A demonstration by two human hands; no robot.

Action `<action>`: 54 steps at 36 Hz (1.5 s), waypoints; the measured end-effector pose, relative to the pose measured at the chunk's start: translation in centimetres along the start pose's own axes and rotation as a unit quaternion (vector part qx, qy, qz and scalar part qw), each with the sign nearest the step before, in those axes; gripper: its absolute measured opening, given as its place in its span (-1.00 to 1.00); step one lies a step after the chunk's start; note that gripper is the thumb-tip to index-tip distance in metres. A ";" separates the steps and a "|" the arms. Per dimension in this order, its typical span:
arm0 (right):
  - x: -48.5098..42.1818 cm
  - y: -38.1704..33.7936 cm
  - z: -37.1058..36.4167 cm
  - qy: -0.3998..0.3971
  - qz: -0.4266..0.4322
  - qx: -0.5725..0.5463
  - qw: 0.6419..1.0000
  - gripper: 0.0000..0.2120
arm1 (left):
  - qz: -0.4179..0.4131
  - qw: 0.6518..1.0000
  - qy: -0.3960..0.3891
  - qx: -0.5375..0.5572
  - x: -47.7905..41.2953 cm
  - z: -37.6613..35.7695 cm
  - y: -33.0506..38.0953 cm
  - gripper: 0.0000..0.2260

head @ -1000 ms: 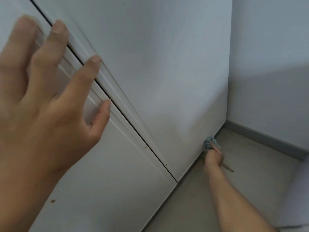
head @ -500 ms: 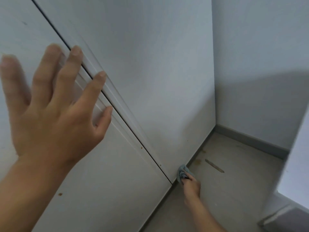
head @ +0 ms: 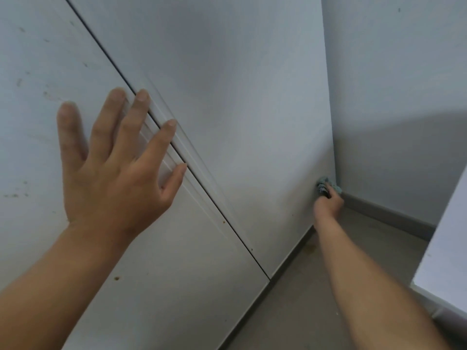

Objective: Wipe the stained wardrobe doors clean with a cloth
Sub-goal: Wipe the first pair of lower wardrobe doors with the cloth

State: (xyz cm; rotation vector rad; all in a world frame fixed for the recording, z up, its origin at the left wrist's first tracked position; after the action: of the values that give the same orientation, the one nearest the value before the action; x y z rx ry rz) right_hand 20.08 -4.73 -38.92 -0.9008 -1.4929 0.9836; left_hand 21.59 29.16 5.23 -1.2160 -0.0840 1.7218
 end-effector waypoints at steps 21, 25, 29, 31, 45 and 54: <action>12.8 3.9 -0.4 -0.018 0.053 0.111 0.992 -0.44 | 0.002 1.000 0.009 0.007 -0.1 -0.1 0.0 -0.59; 12.7 5.3 -0.4 -0.035 0.071 0.122 0.989 -0.43 | -0.001 1.000 0.006 0.007 0.0 -0.1 0.0 -0.58; 11.3 4.8 0.4 -0.043 0.072 0.146 0.986 -0.43 | 0.000 1.000 0.003 0.004 0.1 -0.1 0.0 -0.57; 13.1 4.9 0.3 -0.039 0.073 0.141 0.987 -0.44 | 0.000 1.000 0.005 0.005 0.0 -0.2 0.1 -0.57; 24.3 10.7 -0.6 -0.079 0.084 0.183 0.976 -0.40 | -0.001 1.000 0.015 0.007 0.2 0.1 0.0 -0.56; 15.2 4.3 3.1 0.058 0.039 0.010 0.997 -0.58 | -0.004 1.000 0.014 0.000 0.1 0.1 0.2 -0.56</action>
State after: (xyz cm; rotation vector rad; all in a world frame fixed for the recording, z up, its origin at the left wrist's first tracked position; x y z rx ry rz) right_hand 15.14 10.60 -37.64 -0.9918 -1.3559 0.9850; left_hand 21.35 29.17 5.16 -1.2373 -0.0731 1.6970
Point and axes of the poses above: each hand's wrist, its own x-axis away from the middle knuckle, its own z-axis out of the back of the hand, y = z × x, the point moved 9 cm from there along -x, towards the middle knuckle, and after that the axes turned 13 degrees about x, right-handed, at the moved point
